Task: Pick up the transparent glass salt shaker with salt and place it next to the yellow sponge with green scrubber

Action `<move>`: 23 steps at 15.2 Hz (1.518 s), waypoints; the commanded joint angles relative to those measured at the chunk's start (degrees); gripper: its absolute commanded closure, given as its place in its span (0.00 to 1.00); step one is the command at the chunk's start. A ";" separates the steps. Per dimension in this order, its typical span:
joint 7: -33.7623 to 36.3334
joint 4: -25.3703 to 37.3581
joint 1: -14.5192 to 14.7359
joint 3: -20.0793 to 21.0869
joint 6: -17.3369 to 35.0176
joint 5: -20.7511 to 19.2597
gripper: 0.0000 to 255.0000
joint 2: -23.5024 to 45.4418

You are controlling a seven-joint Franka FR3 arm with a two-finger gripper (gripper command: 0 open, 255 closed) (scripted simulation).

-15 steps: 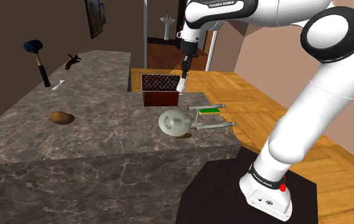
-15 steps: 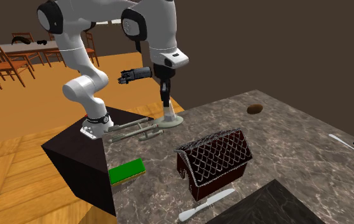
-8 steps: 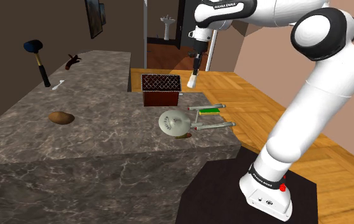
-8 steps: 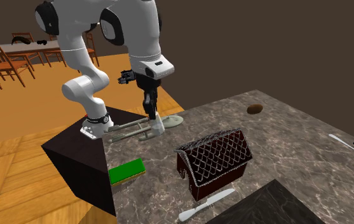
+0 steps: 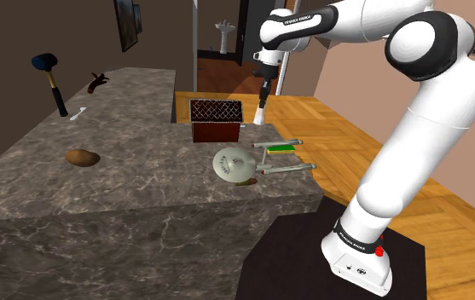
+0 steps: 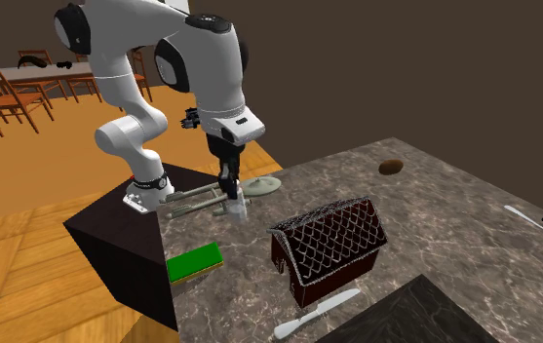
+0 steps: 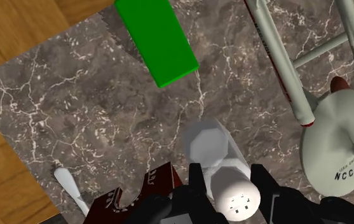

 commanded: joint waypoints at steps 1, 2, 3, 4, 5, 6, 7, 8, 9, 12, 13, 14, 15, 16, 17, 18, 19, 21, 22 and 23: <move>-0.12 -1.25 0.00 -0.01 1.50 0.08 1.00 0.24; -0.19 -1.89 -0.01 -0.01 2.25 0.11 1.00 0.35; -0.25 -2.52 -0.01 -0.02 3.00 0.16 1.00 0.47; -0.32 -3.14 -0.01 -0.02 3.75 0.20 1.00 0.61; -0.39 -3.75 -0.01 -0.03 4.50 0.25 1.00 0.76; -0.46 -4.34 -0.02 -0.03 5.25 0.31 1.00 0.92; -0.54 -4.92 -0.02 -0.04 5.99 0.37 1.00 1.09; -0.62 -5.48 -0.02 -0.04 6.74 0.43 1.00 1.28; -0.70 -6.04 -0.02 -0.04 7.48 0.49 1.00 1.48; -0.96 -7.62 -0.03 -0.06 9.70 0.72 1.00 2.14; -1.05 -8.13 -0.04 -0.06 10.44 0.80 1.00 2.39; -1.15 -8.62 -0.04 -0.06 11.18 0.89 1.00 2.65; -1.25 -9.10 -0.04 -0.07 11.91 0.99 1.00 2.92; -1.35 -9.56 -0.05 -0.07 12.65 1.08 1.00 3.20; -1.45 -10.02 -0.06 -0.07 13.38 1.19 1.00 3.49; -1.56 -10.46 -0.06 -0.07 14.12 1.29 1.00 3.79; -1.68 -10.88 -0.07 -0.06 14.85 1.41 1.00 4.11; -1.91 -11.70 -0.08 -0.05 16.31 1.65 1.00 4.78; -2.04 -12.10 -0.09 -0.05 17.03 1.78 1.00 5.13; -2.16 -12.47 -0.09 -0.04 17.76 1.92 1.00 5.49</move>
